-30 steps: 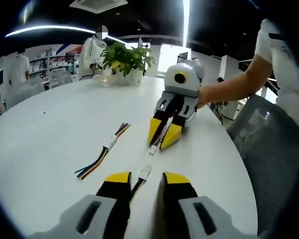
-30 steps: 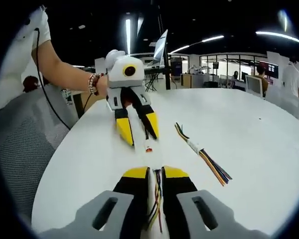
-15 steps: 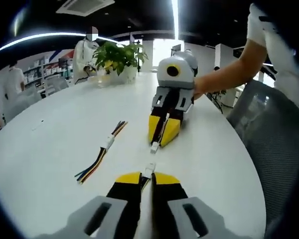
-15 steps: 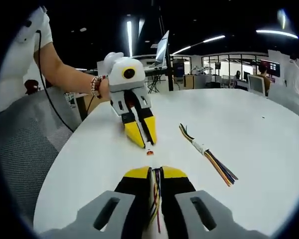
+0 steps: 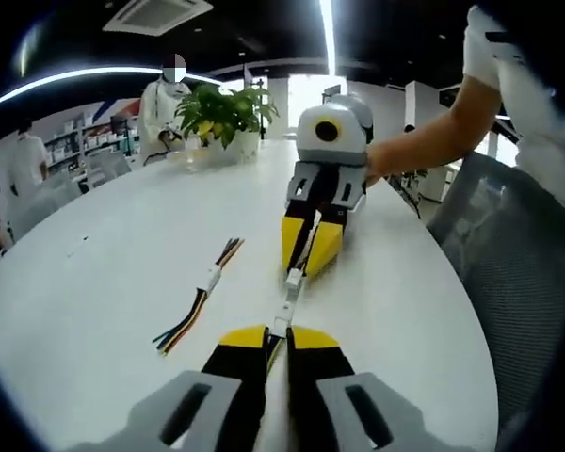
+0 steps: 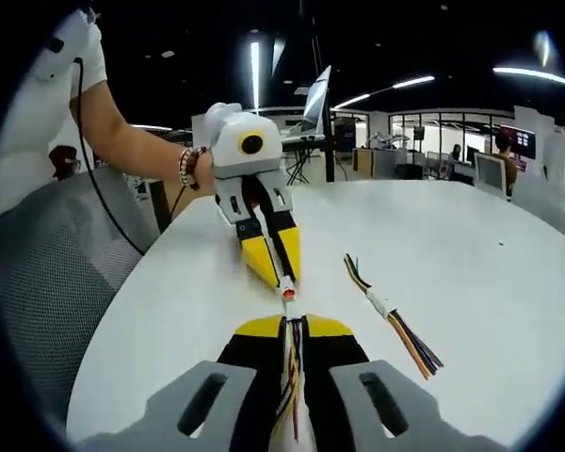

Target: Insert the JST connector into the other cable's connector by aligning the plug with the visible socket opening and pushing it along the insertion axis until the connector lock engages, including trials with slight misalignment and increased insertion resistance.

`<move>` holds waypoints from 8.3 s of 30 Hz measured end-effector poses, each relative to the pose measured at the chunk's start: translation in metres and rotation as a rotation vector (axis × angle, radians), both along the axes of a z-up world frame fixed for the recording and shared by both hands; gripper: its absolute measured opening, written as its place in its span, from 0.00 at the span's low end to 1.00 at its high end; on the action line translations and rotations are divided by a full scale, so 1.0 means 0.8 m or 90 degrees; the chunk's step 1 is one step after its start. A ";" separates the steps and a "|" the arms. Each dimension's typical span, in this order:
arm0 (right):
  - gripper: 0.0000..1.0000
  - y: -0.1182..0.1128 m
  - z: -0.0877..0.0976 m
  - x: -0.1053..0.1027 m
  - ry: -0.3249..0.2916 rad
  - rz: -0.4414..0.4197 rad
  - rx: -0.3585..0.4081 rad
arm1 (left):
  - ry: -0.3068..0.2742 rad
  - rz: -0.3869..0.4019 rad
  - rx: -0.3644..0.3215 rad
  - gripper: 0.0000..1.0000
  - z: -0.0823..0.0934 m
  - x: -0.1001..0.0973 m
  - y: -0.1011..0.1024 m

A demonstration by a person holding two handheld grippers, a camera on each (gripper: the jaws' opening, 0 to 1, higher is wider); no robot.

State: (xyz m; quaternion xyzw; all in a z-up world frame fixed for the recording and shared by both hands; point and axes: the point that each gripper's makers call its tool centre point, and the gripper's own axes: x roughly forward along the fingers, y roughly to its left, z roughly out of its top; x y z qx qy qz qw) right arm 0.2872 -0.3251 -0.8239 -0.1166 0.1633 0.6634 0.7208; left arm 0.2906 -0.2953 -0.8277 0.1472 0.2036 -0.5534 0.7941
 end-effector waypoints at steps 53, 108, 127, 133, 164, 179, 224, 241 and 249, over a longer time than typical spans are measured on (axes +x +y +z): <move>0.03 0.012 -0.012 -0.016 -0.014 0.066 -0.051 | -0.003 -0.053 0.021 0.00 -0.001 -0.012 -0.016; 0.04 -0.006 -0.028 0.062 -0.006 -0.084 -0.053 | -0.013 0.027 0.066 0.01 -0.019 0.066 -0.037; 0.18 -0.008 -0.007 0.072 0.017 -0.138 -0.036 | -0.020 0.073 0.042 0.07 -0.003 0.063 -0.030; 0.24 -0.012 0.017 0.083 0.033 -0.187 -0.002 | 0.014 0.103 -0.016 0.17 0.019 0.060 -0.034; 0.51 -0.147 0.210 0.044 0.090 -0.435 0.187 | -0.034 0.383 -0.136 0.59 0.187 -0.030 0.100; 0.77 -0.207 0.224 -0.033 0.048 -0.495 0.184 | -0.037 0.568 -0.276 0.85 0.199 -0.106 0.173; 0.84 -0.177 0.056 -0.171 0.182 -0.477 0.014 | 0.077 0.693 -0.192 0.87 0.087 -0.209 0.192; 0.85 -0.172 0.049 -0.175 0.190 -0.455 -0.001 | 0.081 0.714 -0.220 0.87 0.092 -0.211 0.184; 0.85 -0.177 0.048 -0.173 0.170 -0.461 -0.012 | 0.088 0.706 -0.211 0.88 0.089 -0.211 0.181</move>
